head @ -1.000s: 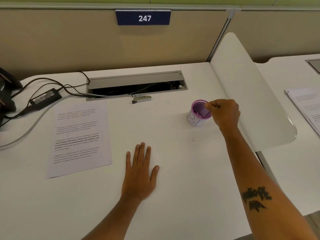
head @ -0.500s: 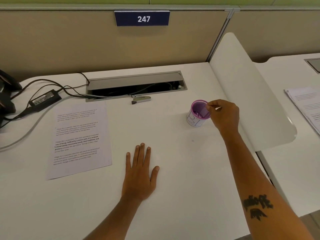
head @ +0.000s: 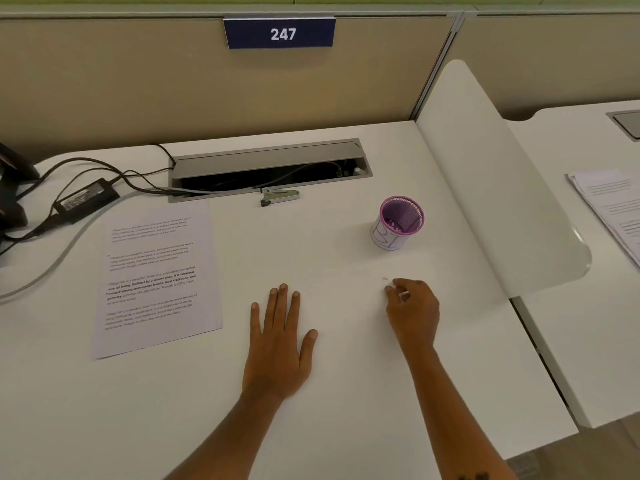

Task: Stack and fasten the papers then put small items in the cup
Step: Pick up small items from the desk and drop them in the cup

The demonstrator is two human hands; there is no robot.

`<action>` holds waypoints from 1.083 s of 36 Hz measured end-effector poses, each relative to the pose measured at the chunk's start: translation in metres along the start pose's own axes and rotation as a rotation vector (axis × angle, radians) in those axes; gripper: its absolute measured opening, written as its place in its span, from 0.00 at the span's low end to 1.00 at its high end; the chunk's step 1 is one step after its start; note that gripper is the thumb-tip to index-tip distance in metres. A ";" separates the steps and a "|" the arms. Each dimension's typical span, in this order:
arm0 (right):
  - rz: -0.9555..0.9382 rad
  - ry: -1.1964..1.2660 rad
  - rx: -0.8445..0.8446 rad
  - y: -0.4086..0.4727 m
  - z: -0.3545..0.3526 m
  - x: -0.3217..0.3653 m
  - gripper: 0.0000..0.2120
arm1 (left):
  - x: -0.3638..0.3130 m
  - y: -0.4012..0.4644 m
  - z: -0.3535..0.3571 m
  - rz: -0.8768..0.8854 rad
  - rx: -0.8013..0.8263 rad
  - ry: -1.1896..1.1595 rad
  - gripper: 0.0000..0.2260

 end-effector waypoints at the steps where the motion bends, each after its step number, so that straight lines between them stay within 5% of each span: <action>1: 0.003 -0.008 0.001 0.000 0.002 0.001 0.09 | 0.000 0.000 0.000 0.001 -0.002 -0.003 0.33; 39: 0.096 -0.335 0.141 0.021 0.031 0.031 0.07 | 0.000 0.001 0.001 -0.001 -0.005 -0.032 0.33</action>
Point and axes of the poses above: each hand's wrist, its own y-axis towards the middle knuckle, its own z-axis out of the palm, x = y × z, the point moved 5 cm from there along y, towards the middle knuckle, and after that the axes turned 15 degrees about -z, right-handed, at the moved point
